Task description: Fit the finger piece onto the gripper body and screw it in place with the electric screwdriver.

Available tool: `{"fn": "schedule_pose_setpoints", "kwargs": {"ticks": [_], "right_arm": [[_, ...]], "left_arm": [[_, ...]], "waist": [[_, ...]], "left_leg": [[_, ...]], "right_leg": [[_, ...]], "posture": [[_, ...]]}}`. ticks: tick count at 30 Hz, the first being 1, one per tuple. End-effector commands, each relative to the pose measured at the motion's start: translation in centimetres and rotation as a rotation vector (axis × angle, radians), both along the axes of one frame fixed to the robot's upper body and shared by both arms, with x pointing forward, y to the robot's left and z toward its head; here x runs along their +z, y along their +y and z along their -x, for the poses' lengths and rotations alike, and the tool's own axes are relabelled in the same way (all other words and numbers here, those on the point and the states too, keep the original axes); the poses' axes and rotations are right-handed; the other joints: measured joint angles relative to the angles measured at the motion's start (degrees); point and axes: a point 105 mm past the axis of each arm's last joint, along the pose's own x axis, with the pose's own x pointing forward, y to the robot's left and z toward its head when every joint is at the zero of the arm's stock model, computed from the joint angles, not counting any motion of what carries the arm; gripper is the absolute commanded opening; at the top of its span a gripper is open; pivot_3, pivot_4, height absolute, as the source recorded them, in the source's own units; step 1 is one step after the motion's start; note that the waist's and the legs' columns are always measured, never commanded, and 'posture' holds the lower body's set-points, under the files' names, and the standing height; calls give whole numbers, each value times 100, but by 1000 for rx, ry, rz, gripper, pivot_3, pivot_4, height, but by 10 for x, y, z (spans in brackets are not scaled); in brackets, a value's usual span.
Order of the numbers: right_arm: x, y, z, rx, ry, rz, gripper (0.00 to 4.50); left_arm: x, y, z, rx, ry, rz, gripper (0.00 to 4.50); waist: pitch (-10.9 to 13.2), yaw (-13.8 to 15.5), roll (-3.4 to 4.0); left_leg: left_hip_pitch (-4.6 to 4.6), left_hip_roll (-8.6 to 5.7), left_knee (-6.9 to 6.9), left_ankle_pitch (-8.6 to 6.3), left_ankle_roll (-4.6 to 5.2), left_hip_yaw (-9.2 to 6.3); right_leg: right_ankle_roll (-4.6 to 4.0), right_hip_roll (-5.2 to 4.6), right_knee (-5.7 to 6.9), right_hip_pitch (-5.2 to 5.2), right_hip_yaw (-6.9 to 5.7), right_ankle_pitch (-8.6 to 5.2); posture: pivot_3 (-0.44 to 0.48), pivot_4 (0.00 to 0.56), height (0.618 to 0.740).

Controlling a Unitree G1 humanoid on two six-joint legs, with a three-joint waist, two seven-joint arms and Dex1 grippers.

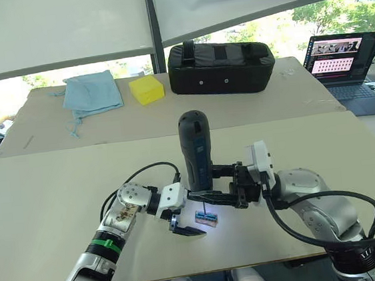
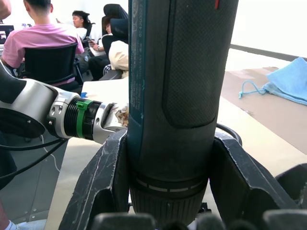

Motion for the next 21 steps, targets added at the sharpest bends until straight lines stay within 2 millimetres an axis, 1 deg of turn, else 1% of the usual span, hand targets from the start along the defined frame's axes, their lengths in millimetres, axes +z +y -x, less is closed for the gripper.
{"fn": "schedule_pose_setpoints", "kwargs": {"ticks": [1,21], "right_arm": [[16,1,5,22,-84,-27,1918],[17,2,10,48,-74,-40,1918]], "left_arm": [[8,-4,-3,-10,-36,17,4500],[8,-4,-8,-5,-46,16,4500]], "waist": [[0,0,0],[0,0,0]], "left_leg": [[0,0,0,0,0,0],[0,0,0,0,0,0]], "right_leg": [[0,0,0,0,0,0],[0,0,0,0,1,0]], "posture": [[0,150,740],[0,150,740]]}}
